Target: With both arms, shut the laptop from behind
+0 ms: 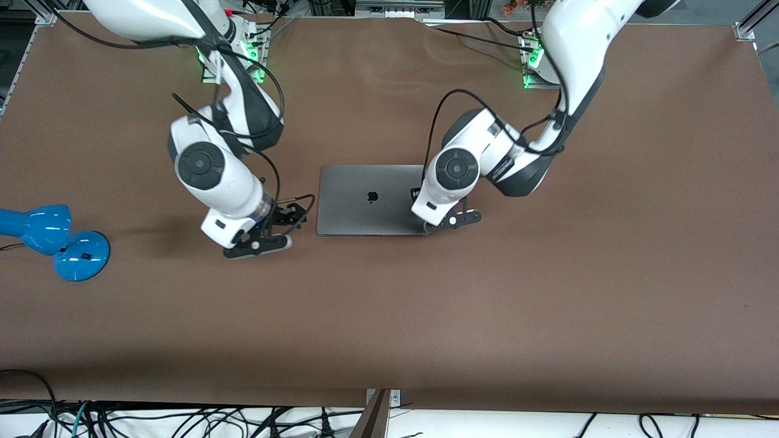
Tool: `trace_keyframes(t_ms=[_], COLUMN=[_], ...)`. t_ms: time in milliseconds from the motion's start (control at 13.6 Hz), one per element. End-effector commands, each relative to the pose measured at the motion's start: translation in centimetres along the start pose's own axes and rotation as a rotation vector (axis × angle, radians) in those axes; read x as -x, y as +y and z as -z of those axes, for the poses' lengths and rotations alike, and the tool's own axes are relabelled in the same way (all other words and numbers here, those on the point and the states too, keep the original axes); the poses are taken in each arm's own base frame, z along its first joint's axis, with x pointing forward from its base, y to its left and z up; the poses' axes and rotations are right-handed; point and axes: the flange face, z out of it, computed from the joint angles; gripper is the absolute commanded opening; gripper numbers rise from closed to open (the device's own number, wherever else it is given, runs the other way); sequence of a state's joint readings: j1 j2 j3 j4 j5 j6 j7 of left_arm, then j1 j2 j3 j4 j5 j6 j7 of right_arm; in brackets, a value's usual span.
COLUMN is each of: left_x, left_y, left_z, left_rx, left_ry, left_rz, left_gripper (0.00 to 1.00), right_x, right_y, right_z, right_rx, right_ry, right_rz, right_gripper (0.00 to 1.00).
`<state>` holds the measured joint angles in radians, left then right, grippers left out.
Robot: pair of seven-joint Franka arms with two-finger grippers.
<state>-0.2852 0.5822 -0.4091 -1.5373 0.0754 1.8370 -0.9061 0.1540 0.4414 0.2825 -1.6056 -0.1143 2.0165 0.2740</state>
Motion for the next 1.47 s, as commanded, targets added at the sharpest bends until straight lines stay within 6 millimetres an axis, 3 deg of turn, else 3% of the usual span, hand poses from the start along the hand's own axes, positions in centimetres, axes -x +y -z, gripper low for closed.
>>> trace_keyframes(t_ms=[0,220,367,735,1029,1249,1396], left_x=[2.5,2.6,2.4,0.4,-1.3,-2.8,-3.2], left_y=[-3.0,-6.8,-9.8,-19.6,-25.8,-29.5,-32.0], left_z=[4.8,10.3,13.4,20.2,21.6,22.8,23.7], left_rx=[-0.044,0.024,0.028,0.044,0.027,0.034,0.037], left_ry=[0.019,-0.001,0.022,0.078,0.077,0.103,0.122], left_rz=[-0.065,-0.114,-0.110,-0.152,-0.115,-0.116,-0.160], left_gripper=[1.00,1.00,1.00,1.00,1.00,1.00,1.00], right_x=[1.3,2.8,4.2,7.8,9.8,10.9,11.4], right_y=[2.3,5.2,7.4,11.8,15.2,19.0,21.1], right_z=[6.6,13.8,17.6,24.0,26.4,26.6,26.4], right_rx=[0.019,0.044,0.066,0.091,0.055,-0.048,-0.050], right_ry=[-0.015,-0.013,0.006,0.052,0.059,0.010,-0.006], right_rz=[-0.038,-0.088,-0.130,-0.211,-0.281,-0.355,-0.283], right_gripper=[1.00,1.00,1.00,1.00,1.00,1.00,1.00])
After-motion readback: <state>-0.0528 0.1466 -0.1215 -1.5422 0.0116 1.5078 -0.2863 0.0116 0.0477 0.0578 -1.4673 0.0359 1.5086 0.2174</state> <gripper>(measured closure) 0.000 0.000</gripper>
